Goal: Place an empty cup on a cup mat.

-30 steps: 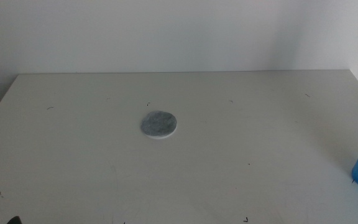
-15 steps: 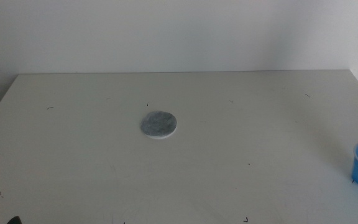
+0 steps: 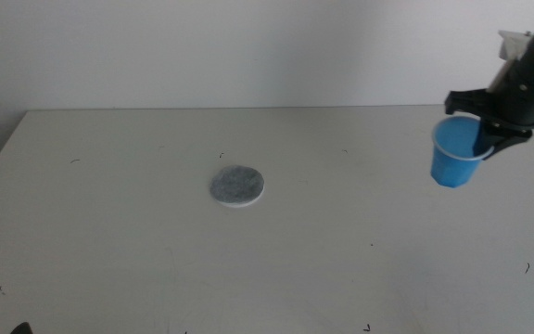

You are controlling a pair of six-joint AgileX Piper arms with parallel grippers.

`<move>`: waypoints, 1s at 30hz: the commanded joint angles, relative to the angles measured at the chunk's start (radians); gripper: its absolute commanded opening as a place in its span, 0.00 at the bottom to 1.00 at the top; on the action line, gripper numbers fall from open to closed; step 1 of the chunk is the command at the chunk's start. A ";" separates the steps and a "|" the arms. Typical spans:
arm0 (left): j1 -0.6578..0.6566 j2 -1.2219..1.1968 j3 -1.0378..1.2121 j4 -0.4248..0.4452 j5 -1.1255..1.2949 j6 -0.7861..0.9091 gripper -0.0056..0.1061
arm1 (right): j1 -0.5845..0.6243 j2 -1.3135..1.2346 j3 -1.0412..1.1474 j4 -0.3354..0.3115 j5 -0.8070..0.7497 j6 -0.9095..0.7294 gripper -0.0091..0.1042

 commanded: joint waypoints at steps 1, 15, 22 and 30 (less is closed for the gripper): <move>0.001 -0.013 -0.006 0.000 -0.068 -0.011 0.99 | 0.054 -0.006 -0.107 -0.016 0.035 0.039 0.08; 0.001 -0.013 -0.006 0.000 -0.068 -0.011 0.99 | 0.317 0.333 -0.629 -0.010 0.095 0.149 0.08; 0.001 -0.013 -0.006 0.000 -0.068 -0.011 0.99 | 0.408 0.530 -0.903 0.009 0.095 0.200 0.09; 0.001 -0.013 -0.006 0.000 -0.068 -0.011 0.99 | 0.467 0.669 -1.036 0.034 0.094 0.227 0.09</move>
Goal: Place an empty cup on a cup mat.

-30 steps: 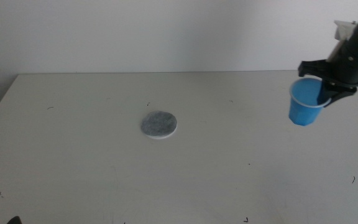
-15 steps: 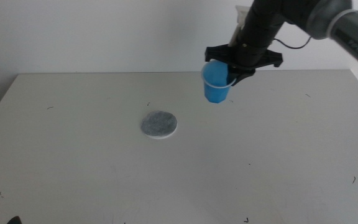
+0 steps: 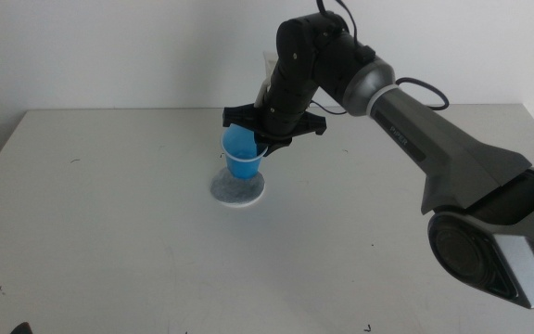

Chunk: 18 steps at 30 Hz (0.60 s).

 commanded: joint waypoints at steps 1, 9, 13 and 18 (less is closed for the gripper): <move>0.001 -0.013 -0.006 0.000 -0.068 -0.011 0.99 | 0.013 -0.057 -0.045 -0.001 0.049 0.007 0.09; 0.001 -0.013 -0.006 0.000 -0.068 -0.011 0.99 | 0.027 -0.035 -0.044 -0.019 0.044 -0.003 0.09; 0.001 -0.013 -0.006 0.000 -0.068 -0.011 0.99 | 0.036 -0.020 -0.044 -0.019 0.048 -0.017 0.09; 0.001 -0.013 -0.006 0.000 -0.068 -0.011 0.99 | 0.043 -0.017 -0.044 -0.023 0.046 -0.027 0.09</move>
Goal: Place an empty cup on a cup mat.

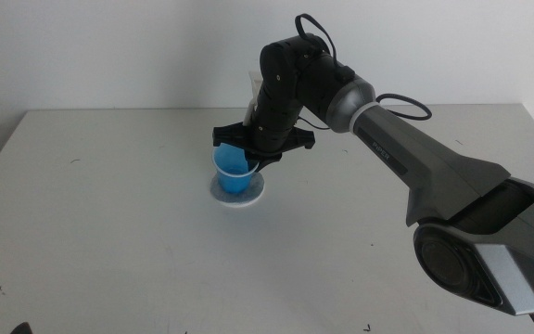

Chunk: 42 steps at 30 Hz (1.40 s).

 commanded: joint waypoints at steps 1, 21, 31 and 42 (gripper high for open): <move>0.001 -0.013 -0.006 0.000 -0.068 -0.011 0.99 | 0.007 -0.069 -0.033 -0.019 0.051 -0.014 0.09; 0.001 -0.013 -0.006 0.000 -0.068 -0.011 0.99 | 0.008 -0.076 -0.150 -0.043 0.053 -0.040 0.61; 0.001 -0.013 -0.006 0.000 -0.068 -0.011 0.99 | 0.018 -0.181 -0.184 -0.047 0.054 -0.108 0.61; 0.001 -0.013 -0.006 0.000 -0.068 -0.011 0.99 | -0.022 -0.362 -0.181 -0.097 0.056 -0.176 0.61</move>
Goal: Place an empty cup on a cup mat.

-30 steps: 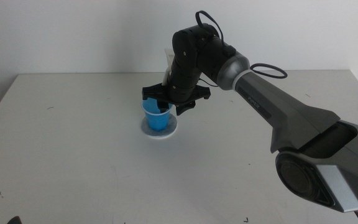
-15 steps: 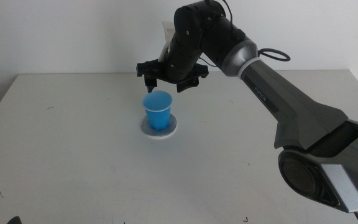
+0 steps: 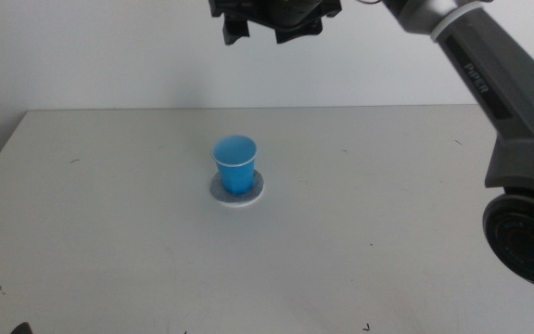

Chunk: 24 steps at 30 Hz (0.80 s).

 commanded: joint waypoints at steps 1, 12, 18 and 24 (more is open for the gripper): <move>0.001 -0.013 -0.006 0.000 -0.068 -0.011 0.99 | -0.021 -0.110 -0.030 -0.050 0.030 -0.015 0.61; 0.001 -0.013 -0.006 0.000 -0.068 -0.011 0.99 | -0.068 -0.320 0.155 -0.126 0.030 -0.049 0.61; 0.001 -0.013 -0.006 0.000 -0.068 -0.011 0.99 | -0.122 -0.522 0.384 -0.155 0.028 -0.028 0.61; 0.001 -0.013 -0.006 0.000 -0.068 -0.011 0.99 | -0.188 -0.748 0.651 -0.203 0.010 0.021 0.61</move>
